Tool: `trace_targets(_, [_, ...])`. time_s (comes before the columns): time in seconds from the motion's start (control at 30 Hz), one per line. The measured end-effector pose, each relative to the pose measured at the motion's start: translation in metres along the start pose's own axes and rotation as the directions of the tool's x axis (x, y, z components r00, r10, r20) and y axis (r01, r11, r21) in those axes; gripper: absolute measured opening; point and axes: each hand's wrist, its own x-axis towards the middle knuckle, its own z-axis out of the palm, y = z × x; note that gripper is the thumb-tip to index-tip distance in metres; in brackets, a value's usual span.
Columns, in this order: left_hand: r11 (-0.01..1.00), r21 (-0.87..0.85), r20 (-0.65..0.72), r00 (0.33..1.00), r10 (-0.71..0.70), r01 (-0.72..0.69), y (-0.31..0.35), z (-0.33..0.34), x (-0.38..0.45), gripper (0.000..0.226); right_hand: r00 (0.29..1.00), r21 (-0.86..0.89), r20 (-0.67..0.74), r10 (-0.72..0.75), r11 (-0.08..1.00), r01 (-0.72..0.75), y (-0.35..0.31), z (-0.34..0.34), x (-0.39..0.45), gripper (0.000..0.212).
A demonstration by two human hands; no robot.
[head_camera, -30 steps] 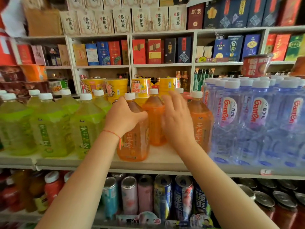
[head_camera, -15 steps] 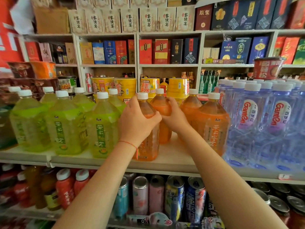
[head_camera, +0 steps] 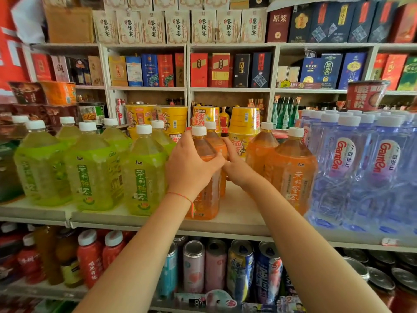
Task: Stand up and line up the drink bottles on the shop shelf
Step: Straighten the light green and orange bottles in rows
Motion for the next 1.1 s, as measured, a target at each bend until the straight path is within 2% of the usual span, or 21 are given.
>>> trace_targets(0.13, [1.0,-0.028,-0.037,0.999,0.005,-0.006,-0.002,0.004,0.0,0.063,1.0,0.056,0.019,0.009,0.998,-0.01,-0.006,0.001,-0.008,0.051])
trace_targets(0.27, [0.998,-0.067,-0.076,0.997,-0.008,0.003,0.001,0.004,-0.004,0.056,0.999,0.158,-0.04,0.019,0.987,-0.012,-0.014,0.01,-0.008,0.053])
trace_targets(0.37, [0.995,-0.094,-0.053,0.997,-0.049,0.044,0.0,0.004,-0.004,0.054,0.998,0.163,-0.051,0.043,0.986,-0.035,-0.014,0.013,-0.007,0.054])
trace_targets(0.43, [0.991,-0.12,-0.049,0.996,-0.073,0.067,0.0,0.005,-0.006,0.06,0.996,0.109,-0.082,0.034,0.994,-0.024,-0.016,0.013,-0.01,0.051])
trace_targets(0.47, [0.99,-0.132,-0.074,0.996,-0.057,0.047,0.001,0.006,-0.008,0.065,0.992,0.035,-0.124,-0.003,0.999,0.007,-0.019,0.012,-0.013,0.048])
trace_targets(0.53, [0.994,-0.094,-0.141,0.989,0.044,-0.058,0.003,0.009,-0.013,0.071,0.955,-0.287,-0.24,-0.175,0.952,0.102,-0.025,0.005,-0.018,0.041])
trace_targets(0.6, [0.989,-0.039,-0.162,0.977,0.137,-0.145,0.006,0.01,-0.015,0.071,0.851,-0.619,-0.324,-0.413,0.773,0.139,-0.028,-0.006,-0.024,0.037])
trace_targets(0.67, [0.983,-0.039,-0.161,0.972,0.17,-0.178,0.01,0.009,-0.013,0.068,0.713,-0.801,-0.381,-0.588,0.596,0.064,-0.03,-0.023,-0.029,0.033])
trace_targets(0.7, [0.981,-0.039,-0.174,0.968,0.18,-0.189,0.013,0.007,-0.012,0.064,0.664,-0.846,-0.405,-0.629,0.533,-0.012,-0.031,-0.033,-0.031,0.032])
trace_targets(0.73, [0.977,-0.031,-0.189,0.962,0.2,-0.209,0.016,0.006,-0.011,0.06,0.645,-0.866,-0.43,-0.632,0.492,-0.095,-0.031,-0.042,-0.034,0.033])
trace_targets(0.77, [0.971,-0.019,-0.197,0.953,0.23,-0.238,0.02,0.004,-0.011,0.055,0.657,-0.859,-0.467,-0.592,0.481,-0.177,-0.032,-0.05,-0.037,0.034])
trace_targets(0.83, [0.952,-0.002,-0.182,0.936,0.301,-0.306,0.028,0.004,-0.013,0.047,0.71,-0.799,-0.562,-0.425,0.5,-0.334,-0.03,-0.059,-0.041,0.037])
trace_targets(0.9, [0.935,0.0,-0.147,0.924,0.352,-0.356,0.035,0.007,-0.017,0.041,0.737,-0.774,-0.6,-0.312,0.459,-0.436,-0.026,-0.059,-0.044,0.034])
trace_targets(0.93, [0.931,-0.011,-0.125,0.925,0.36,-0.364,0.037,0.009,-0.019,0.039,0.735,-0.774,-0.599,-0.316,0.464,-0.431,-0.023,-0.059,-0.044,0.031])
trace_targets(1.03, [0.931,-0.087,-0.089,0.934,0.347,-0.354,0.04,0.016,-0.027,0.034,0.71,-0.755,-0.585,-0.391,0.582,-0.302,-0.026,-0.065,-0.047,0.026])
trace_targets(1.1, [0.934,-0.108,-0.083,0.939,0.334,-0.341,0.041,0.021,-0.03,0.031,0.722,-0.72,-0.576,-0.384,0.657,-0.224,-0.025,-0.075,-0.05,0.024])
